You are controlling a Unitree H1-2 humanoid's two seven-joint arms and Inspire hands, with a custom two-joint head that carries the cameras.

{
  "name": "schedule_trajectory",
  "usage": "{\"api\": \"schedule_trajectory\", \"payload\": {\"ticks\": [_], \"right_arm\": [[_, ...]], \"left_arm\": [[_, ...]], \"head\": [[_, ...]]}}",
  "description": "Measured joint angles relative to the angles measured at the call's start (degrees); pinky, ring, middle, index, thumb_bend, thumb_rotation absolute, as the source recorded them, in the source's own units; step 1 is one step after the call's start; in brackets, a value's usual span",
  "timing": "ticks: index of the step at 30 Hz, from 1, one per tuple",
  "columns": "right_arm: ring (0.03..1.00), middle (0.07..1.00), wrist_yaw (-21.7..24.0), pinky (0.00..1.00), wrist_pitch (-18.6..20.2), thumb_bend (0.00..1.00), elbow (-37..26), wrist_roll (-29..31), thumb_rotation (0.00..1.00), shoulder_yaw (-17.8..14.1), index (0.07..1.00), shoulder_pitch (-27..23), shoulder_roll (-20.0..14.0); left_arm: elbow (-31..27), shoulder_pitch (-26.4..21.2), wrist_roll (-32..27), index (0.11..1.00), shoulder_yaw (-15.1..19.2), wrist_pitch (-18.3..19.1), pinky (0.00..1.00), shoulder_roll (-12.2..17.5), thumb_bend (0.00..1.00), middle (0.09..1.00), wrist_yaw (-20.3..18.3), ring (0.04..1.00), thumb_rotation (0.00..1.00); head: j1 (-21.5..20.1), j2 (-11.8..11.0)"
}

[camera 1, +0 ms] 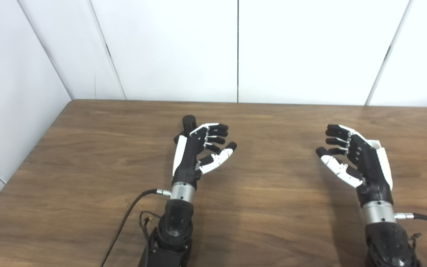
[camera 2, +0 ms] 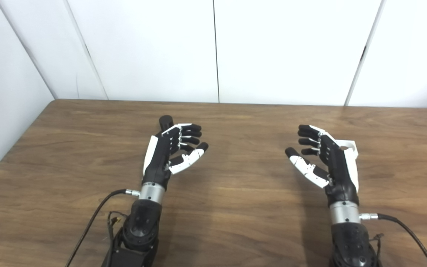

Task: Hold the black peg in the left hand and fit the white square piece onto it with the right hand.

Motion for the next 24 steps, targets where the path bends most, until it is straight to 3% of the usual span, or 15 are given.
{"api": "schedule_trajectory", "payload": {"ticks": [8, 17, 24], "right_arm": [[0.716, 0.737, 0.0, 0.62, 0.1, 0.55, -0.5, 0.0, 0.33, 0.0, 0.729, 0.0, 0.1], [0.713, 0.735, 0.0, 0.63, 0.1, 0.54, -0.5, -0.8, 0.33, -0.1, 0.729, 0.0, 0.0], [0.713, 0.737, 0.0, 0.64, 0.1, 0.53, -0.5, -0.6, 0.31, -0.4, 0.728, -0.3, 0.0]], "left_arm": [[-0.6, 0.0, 2.6, 0.638, 0.3, 0.5, 0.53, 0.4, 0.56, 0.68, 0.9, 0.641, 0.2], [-2.7, -0.1, 7.5, 0.665, 0.3, 5.3, 0.59, 2.1, 0.59, 0.749, 1.7, 0.715, 0.25], [-3.0, -1.2, 11.7, 0.676, -0.3, 6.3, 0.7, 4.3, 0.59, 0.801, 1.8, 0.805, 0.31]], "head": [[0.0, 0.2], [-0.2, -0.1], [-0.4, -0.4]]}}
